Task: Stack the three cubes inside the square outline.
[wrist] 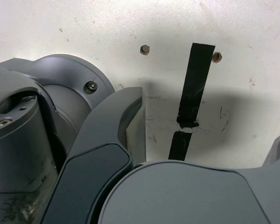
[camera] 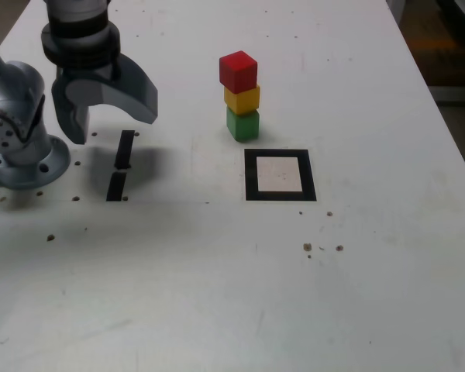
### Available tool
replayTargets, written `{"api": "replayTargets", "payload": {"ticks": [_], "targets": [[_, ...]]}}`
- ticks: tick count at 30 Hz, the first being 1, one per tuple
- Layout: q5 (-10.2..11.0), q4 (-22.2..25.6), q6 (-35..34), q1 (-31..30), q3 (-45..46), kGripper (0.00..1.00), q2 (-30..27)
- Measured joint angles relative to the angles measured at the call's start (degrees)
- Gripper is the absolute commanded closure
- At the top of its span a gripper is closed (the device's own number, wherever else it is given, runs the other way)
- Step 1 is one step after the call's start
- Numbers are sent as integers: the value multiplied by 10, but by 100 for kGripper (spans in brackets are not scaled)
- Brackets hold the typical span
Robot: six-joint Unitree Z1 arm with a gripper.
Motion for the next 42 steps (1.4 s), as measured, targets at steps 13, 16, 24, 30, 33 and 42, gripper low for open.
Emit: {"api": "replayTargets", "payload": {"ticks": [13, 16, 24, 30, 33, 42], "targets": [[6, -11, 0, 0, -1, 0, 19], [7, 9, 2, 0, -12, 0, 22], [3, 48, 7, -1, -44, 0, 45], [8, 48, 7, 2, -47, 0, 45], [7, 47, 7, 2, -46, 0, 45], [17, 90, 7, -1, -118, 0, 50]]}}
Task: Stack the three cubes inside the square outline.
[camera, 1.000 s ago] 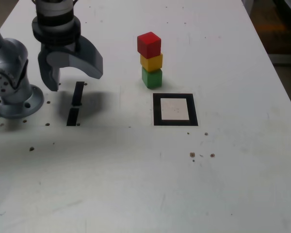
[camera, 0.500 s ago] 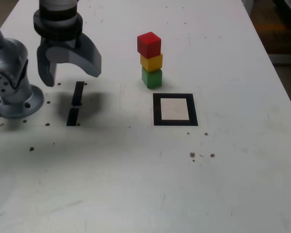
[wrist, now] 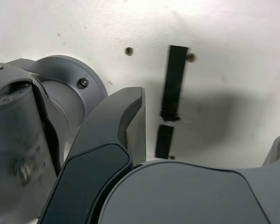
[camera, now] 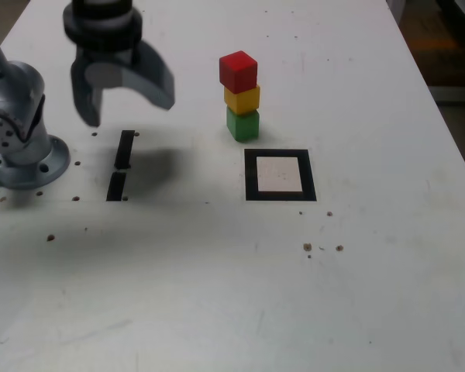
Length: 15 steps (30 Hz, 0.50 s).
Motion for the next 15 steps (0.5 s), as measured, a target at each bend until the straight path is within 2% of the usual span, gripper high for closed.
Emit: {"api": "replayTargets", "payload": {"ticks": [7, 12, 15], "targets": [[6, 98, 7, -8, -132, 0, 42], [5, 136, 9, -18, -224, 0, 92], [15, 160, 7, -19, -282, 0, 116]]}}
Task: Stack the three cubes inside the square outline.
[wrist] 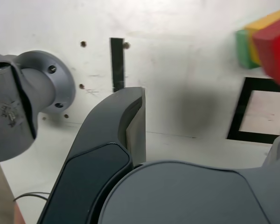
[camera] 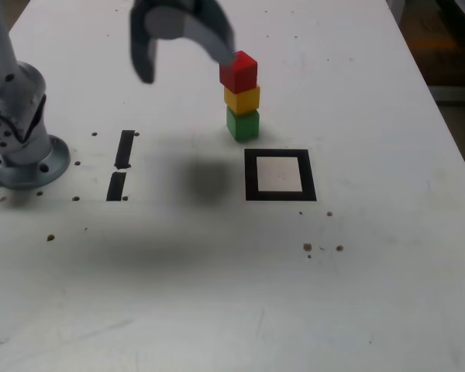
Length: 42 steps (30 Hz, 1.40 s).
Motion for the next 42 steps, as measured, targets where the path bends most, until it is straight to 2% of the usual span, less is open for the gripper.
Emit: {"api": "replayTargets", "payload": {"ticks": [4, 8, 18, 26, 34, 42], "targets": [[8, 33, -8, 12, -75, 0, 22], [-8, 42, -28, 46, -137, 0, 46], [-42, 21, -60, 99, -100, 0, 79], [-41, -31, -62, 106, -74, 1, 123], [-32, -66, -65, 128, -57, 2, 139], [-32, -68, -62, 136, -65, 15, 169]]}}
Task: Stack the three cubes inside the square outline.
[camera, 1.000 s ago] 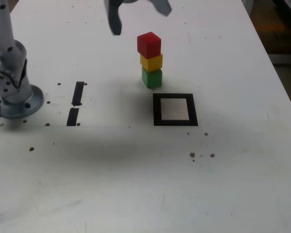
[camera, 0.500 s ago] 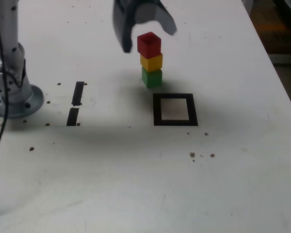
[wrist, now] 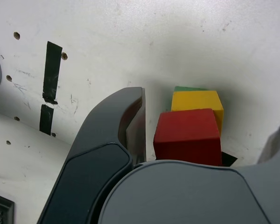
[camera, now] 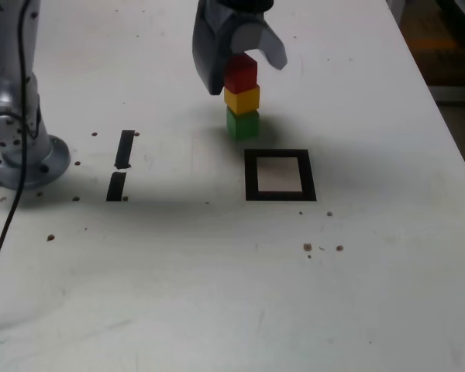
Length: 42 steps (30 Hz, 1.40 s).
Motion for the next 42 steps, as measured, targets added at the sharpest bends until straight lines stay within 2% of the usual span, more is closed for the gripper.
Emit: {"api": "replayTargets", "payload": {"ticks": [13, 19, 23, 26, 30, 37, 40, 42], "targets": [[-8, 5, 0, 0, -14, 56, 2], [-7, 9, -1, 0, -16, 71, 1], [3, 27, -1, 0, -33, 75, -6], [20, 60, -1, -8, -68, 76, -26], [33, 91, -10, -48, -116, 76, -63], [35, 102, -77, -164, -130, 76, -61], [31, 97, -101, -204, -124, 75, -31], [21, 84, -110, -221, -117, 75, -3]]}}
